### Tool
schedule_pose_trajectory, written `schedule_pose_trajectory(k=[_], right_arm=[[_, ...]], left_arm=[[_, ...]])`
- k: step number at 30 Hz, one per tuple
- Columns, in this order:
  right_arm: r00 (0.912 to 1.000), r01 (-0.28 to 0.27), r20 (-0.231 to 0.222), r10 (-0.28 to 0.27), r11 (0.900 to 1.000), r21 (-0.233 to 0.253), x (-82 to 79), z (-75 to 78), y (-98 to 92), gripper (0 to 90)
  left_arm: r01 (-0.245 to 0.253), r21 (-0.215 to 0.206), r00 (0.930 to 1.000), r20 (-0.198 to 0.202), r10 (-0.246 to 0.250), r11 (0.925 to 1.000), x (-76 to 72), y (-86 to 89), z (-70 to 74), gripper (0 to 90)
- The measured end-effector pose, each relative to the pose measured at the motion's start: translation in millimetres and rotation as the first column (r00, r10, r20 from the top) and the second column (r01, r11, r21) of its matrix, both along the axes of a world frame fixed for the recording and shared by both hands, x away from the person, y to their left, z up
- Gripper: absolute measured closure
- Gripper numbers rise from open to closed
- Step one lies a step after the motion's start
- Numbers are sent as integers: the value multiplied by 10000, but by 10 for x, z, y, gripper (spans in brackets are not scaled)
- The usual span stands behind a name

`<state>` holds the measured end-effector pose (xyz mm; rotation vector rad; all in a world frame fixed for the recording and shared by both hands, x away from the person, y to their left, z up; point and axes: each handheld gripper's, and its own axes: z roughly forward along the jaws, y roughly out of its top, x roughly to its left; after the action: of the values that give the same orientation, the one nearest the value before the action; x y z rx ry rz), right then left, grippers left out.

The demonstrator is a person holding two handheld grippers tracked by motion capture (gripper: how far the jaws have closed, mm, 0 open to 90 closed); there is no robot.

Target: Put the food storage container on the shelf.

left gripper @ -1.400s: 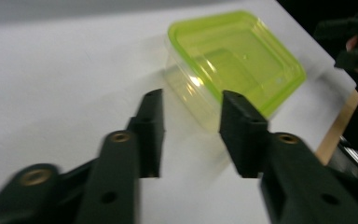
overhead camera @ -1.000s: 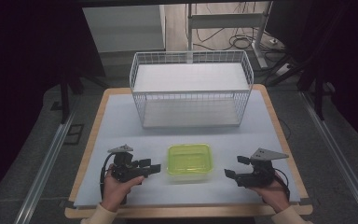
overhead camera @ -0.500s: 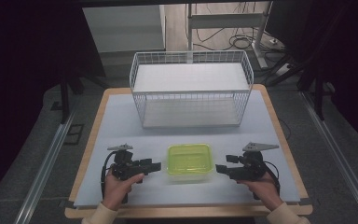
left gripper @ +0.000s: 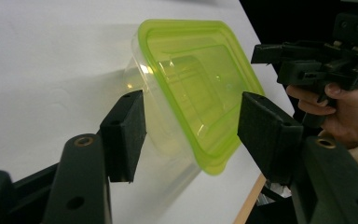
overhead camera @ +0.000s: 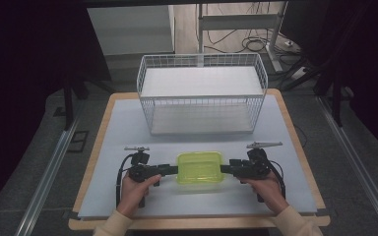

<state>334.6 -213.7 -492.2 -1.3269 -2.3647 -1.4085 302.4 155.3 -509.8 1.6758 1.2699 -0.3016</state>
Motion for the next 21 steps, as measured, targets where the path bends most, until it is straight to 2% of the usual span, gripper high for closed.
schedule_pose_trajectory(k=[2, 3, 5, 8, 9, 12, 15, 16, 21], right_arm=[[9998, 11, -214, -9, 10000, 86, 34, -23, 16, 386], [9991, 0, -424, 6, 9999, 151, 59, -47, 24, 406], [9986, 12, -523, -4, 9999, 155, 70, -58, 28, 426], [9979, 10, -645, 3, 9998, 202, 78, -67, 28, 446], [9961, 33, -879, -13, 9997, 225, 83, -77, 25, 469], [9947, 46, -1029, -15, 9995, 300, 95, -96, 15, 498], [9883, 38, -1525, 73, 9974, 723, 129, -138, -10, 562], [9883, 39, -1525, 71, 9974, 713, 132, -142, -12, 571], [9854, 7, -1701, 120, 9972, 745, 143, -173, -2, 621]], left_arm=[[-25, 171, 9998, -172, 28, 9999, 25, -33, -28, 424], [-55, 97, 9995, -309, 58, 9999, 36, -39, -53, 449], [-111, 22, 9991, -408, 112, 9999, 51, -38, -74, 458], [-49, -99, 9990, -451, 44, 9999, 62, -39, -92, 492], [-20, -141, 9988, -499, 13, 9999, 64, -47, -99, 515], [117, -134, 9984, -544, -124, 9998, 72, -73, -118, 541], [94, -164, 9980, -622, -104, 9998, 76, -88, -136, 583], [-7, -202, 9971, -759, -8, 9998, 75, -99, -144, 598], [-15, -137, 9966, -826, 4, 9999, 79, -114, -166, 683]])
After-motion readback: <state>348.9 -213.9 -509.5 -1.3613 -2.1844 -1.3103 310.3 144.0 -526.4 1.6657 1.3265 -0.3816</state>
